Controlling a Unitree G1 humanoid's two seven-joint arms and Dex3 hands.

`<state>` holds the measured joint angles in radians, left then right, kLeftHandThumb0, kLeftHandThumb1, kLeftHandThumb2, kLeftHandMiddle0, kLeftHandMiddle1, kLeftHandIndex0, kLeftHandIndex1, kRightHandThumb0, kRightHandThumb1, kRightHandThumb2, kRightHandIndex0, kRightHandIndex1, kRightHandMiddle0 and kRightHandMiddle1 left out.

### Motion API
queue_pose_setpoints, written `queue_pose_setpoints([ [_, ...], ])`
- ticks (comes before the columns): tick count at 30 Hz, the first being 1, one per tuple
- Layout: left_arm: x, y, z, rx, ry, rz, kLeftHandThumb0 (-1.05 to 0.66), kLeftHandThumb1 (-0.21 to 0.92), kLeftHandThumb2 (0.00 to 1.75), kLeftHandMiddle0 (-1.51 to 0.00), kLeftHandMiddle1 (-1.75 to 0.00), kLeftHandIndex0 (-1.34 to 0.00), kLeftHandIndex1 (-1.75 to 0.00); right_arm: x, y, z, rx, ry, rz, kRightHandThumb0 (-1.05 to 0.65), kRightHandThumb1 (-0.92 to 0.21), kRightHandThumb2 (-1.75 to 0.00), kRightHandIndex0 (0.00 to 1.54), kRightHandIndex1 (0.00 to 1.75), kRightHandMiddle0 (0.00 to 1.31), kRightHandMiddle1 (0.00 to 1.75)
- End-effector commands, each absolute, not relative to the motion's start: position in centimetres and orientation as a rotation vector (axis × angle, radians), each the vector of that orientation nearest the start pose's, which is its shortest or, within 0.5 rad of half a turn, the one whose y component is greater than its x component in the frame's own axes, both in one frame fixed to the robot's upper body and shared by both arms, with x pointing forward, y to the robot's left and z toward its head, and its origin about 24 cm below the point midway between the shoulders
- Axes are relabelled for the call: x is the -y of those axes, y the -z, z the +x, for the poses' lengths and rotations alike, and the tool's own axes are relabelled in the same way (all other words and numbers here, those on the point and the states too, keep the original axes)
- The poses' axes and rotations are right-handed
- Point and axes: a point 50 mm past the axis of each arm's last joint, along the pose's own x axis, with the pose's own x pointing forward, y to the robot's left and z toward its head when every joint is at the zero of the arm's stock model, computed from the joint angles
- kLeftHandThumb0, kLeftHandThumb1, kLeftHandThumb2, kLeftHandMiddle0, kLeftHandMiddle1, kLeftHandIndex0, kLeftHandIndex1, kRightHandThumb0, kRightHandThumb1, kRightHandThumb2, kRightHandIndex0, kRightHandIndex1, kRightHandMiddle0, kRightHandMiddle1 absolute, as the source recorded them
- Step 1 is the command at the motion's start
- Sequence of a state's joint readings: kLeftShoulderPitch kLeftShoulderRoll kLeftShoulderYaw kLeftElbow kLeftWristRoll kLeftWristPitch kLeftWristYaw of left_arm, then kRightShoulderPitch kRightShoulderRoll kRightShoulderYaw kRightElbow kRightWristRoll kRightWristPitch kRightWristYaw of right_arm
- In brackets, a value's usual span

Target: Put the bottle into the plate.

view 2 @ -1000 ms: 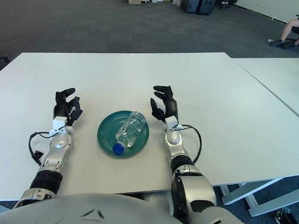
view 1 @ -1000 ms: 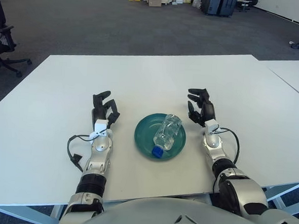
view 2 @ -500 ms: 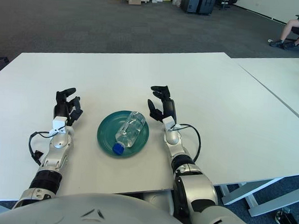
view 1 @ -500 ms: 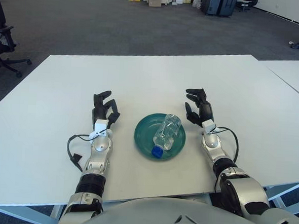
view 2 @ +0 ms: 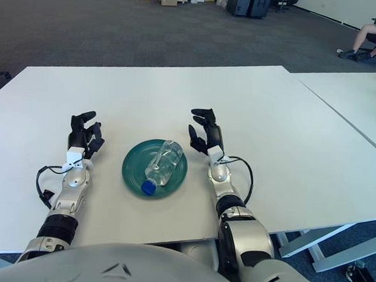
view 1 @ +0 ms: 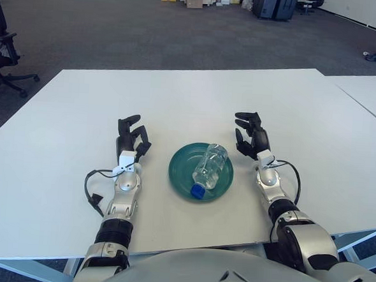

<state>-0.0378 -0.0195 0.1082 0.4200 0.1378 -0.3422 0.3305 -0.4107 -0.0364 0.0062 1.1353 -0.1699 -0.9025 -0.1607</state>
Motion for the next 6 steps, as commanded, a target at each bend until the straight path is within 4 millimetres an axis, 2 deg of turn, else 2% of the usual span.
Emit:
queue_pose_setpoints([
  [1,-17.85,0.59,25.02,-0.003,-0.363,0.115,-0.59,0.92,0.81,-0.45,-0.59,-0.13,-1.12,13.26,3.30,26.94,0.068,-0.066,-0.126,-0.59,-0.92,-0.76,0.26,0.56,0.05,1.09],
  [6,-17.76,0.56,25.14,-0.004,-0.358,0.114,-0.59,0.92,0.81,-0.45,-0.59,-0.13,-1.12,13.32,3.77,27.34,-0.009,-0.090,-0.114,-0.61,-0.92,-0.79,0.27,0.52,0.01,1.04],
])
